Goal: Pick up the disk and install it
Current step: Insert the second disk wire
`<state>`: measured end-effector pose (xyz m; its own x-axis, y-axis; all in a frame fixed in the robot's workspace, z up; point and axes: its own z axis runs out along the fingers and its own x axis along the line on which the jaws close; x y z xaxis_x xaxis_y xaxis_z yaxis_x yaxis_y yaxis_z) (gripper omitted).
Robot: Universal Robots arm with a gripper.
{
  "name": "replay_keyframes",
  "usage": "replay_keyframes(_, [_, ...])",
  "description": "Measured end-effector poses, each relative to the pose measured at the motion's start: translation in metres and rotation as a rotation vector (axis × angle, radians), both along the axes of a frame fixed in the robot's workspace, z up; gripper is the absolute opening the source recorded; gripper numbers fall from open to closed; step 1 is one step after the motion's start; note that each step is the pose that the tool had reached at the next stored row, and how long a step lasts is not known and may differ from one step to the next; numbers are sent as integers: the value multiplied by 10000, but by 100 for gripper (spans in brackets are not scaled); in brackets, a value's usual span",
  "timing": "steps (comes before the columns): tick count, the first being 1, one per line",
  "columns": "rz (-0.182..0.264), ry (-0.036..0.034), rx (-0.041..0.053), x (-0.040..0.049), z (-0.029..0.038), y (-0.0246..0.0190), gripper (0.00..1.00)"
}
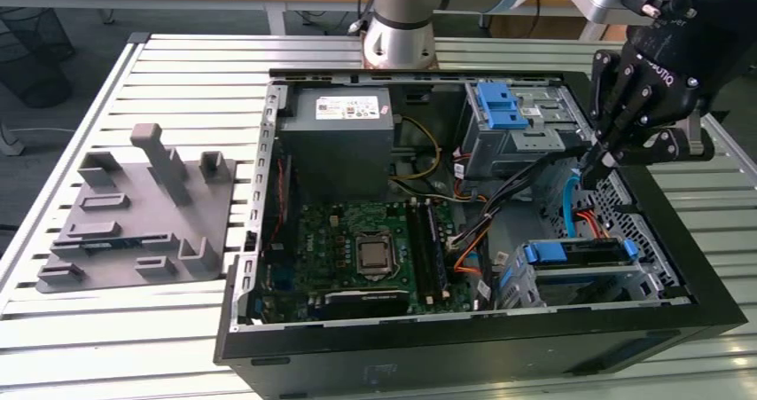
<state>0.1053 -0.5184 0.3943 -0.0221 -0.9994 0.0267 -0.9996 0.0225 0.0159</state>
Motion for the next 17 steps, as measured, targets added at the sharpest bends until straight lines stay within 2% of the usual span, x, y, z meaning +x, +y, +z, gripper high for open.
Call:
replay_keyframes(4, [0,-8,-74,-5,1,26,11])
replay_keyframes(7, [0,-19,-162,-8,1,47,11])
replay_keyframes(12, [0,-37,-248,-8,-3,51,11])
replay_keyframes(13, [1,-38,-279,-8,-3,53,17])
replay_keyframes(14, [0,-41,-306,-8,-4,56,17])
replay_keyframes(15, [0,-46,-314,-8,-6,58,24])
replay_keyframes(17, [-1,-57,-326,-10,-8,63,24])
